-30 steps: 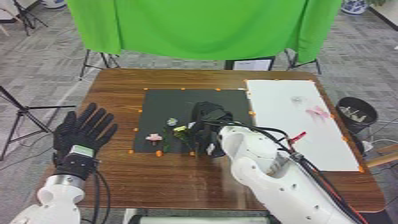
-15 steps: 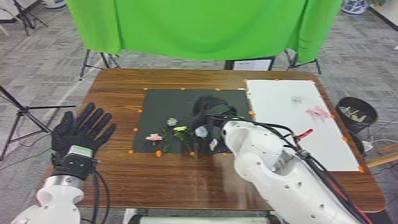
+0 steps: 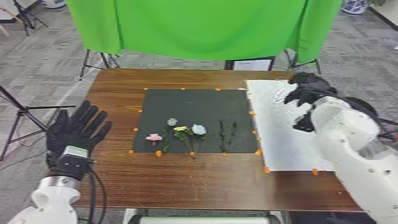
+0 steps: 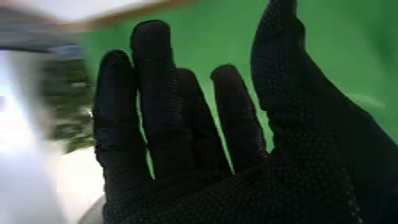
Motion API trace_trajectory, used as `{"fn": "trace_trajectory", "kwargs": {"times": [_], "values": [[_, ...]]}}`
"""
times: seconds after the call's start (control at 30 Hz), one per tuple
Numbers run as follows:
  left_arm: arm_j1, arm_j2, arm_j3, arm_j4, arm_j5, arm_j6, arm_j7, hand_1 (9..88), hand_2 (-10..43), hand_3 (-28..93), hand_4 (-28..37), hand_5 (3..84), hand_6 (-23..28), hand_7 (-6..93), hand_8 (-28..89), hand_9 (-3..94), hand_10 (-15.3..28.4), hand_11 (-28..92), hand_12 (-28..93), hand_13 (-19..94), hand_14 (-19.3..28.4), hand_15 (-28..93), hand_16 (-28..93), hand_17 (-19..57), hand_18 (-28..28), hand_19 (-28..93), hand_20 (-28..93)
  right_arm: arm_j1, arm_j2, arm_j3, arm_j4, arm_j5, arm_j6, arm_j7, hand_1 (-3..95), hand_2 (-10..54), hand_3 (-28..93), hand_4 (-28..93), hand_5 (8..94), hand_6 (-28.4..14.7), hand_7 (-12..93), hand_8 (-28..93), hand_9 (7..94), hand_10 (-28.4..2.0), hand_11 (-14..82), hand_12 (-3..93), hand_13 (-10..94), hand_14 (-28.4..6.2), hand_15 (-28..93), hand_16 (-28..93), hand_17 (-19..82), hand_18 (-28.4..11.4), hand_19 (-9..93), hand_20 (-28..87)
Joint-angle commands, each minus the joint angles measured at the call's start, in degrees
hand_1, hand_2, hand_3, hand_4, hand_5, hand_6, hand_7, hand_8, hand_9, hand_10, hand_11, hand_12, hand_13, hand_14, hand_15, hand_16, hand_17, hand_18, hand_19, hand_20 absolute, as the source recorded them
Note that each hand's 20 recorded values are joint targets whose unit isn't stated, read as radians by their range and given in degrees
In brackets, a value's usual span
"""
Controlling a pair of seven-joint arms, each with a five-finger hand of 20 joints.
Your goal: Arrange flowers
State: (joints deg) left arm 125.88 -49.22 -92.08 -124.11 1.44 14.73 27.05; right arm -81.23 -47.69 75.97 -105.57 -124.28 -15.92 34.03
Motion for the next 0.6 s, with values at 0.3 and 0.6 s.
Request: {"fn": "trace_trajectory", "kwargs": {"times": [0.3, 0.6], "values": [[1.50, 0.49, -0.51, -0.89, 1.65, -0.33, -0.36, 28.4, 14.0, 72, -28.1, 45.8, 9.1, 15.0, -8, 41.0, 14.7, 22, 15, 29, 16.5, 39, -6, -7.4, 16.6, 39, 13, 0.94, 10.09, -0.12, 7.96, 0.67, -5.93, -1.00, 52.1, -9.5, 64, -28, 40.0, -3.0, 14, -11, 41.1, -12.0, 5.6, 11.6, 58, -9.9, 40, 23, 29, -20.7, 68, 31], [1.98, 0.08, -0.03, -1.69, 0.38, 1.29, 0.04, 28.9, 15.3, 73, -27.4, 46.1, 9.3, 15.0, -8, 40.8, 15.2, 23, 15, 29, 16.4, 40, -6, -7.3, 16.6, 39, 13, 4.57, 8.80, -4.85, 12.04, 2.00, -11.04, -1.14, 53.9, -9.5, 64, -28, 45.3, -0.9, 17, -13, 47.6, -8.5, 9.8, 10.5, 60, -8.7, 38, 23, 29, -20.4, 67, 32]]}}
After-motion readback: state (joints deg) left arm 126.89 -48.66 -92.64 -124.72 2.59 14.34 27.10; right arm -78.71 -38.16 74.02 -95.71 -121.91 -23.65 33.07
